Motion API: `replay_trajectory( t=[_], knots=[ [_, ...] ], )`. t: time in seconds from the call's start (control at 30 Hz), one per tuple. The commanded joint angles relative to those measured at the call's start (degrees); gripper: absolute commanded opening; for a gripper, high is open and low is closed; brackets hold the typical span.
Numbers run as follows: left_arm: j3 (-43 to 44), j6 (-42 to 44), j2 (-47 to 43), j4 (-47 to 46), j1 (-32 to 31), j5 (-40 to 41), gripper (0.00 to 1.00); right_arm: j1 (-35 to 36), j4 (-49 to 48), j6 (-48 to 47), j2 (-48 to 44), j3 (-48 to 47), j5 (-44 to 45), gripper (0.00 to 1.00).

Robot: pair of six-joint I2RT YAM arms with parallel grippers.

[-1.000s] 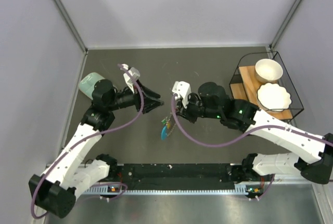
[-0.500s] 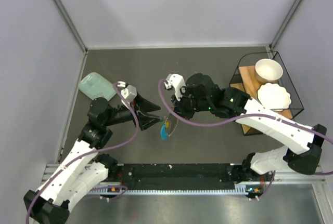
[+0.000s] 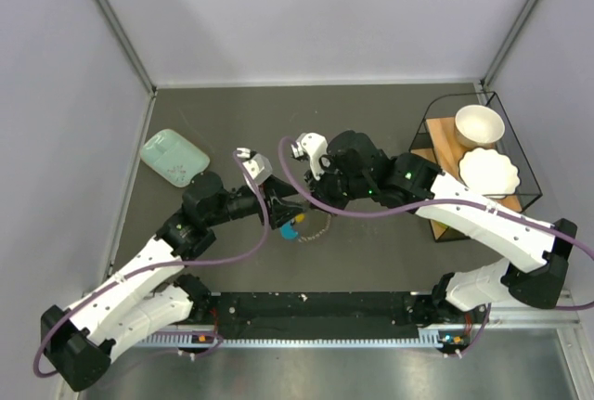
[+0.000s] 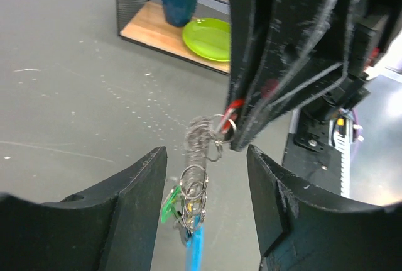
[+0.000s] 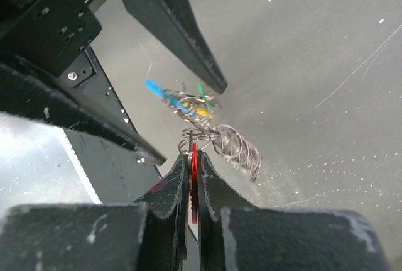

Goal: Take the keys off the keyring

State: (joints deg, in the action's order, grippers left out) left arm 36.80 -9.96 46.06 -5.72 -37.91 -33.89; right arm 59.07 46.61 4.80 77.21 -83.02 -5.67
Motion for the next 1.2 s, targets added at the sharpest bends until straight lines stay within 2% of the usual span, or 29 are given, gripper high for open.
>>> replay_trajectory(
  t=[0.0, 0.13, 0.27, 0.43, 0.57, 0.73, 0.93, 1.17],
  knots=[
    [2.93, 2.40, -0.10, -2.98, -0.50, 6.64, 0.58, -0.45, -1.87, 1.00, -1.97, -2.67, -0.04, 0.00],
    [2.41, 3.54, -1.15, -3.07, -0.59, 8.58, 0.54, -0.36, -1.87, 0.56, -2.68, -2.14, -0.04, 0.00],
    [1.53, 5.56, -2.38, -2.99, -0.59, 6.65, 0.57, -0.45, -1.87, 0.30, -2.77, -1.88, -0.65, 0.00],
    [1.44, 7.84, -3.17, -2.64, -0.59, -2.03, 0.58, -0.45, -1.87, -0.23, -2.68, -1.88, -0.74, 0.00],
    [1.87, 9.52, -3.53, -0.27, -0.59, -5.66, 0.60, -0.36, -1.96, -0.58, -2.68, -1.88, -0.92, 0.00],
    [3.90, 14.08, -3.00, 3.78, -0.59, -5.57, 0.59, -0.45, -1.96, -0.84, -3.12, -1.88, -1.27, 0.00],
    [4.34, 14.26, -3.09, 3.34, -0.59, -3.56, 0.59, -0.36, -1.96, -0.93, -3.47, -1.79, -1.01, 0.00],
    [4.78, 13.12, -1.15, 2.91, -0.59, -2.85, 0.54, -0.45, -2.14, -0.84, -3.73, -1.88, -1.10, 0.00]
  ],
)
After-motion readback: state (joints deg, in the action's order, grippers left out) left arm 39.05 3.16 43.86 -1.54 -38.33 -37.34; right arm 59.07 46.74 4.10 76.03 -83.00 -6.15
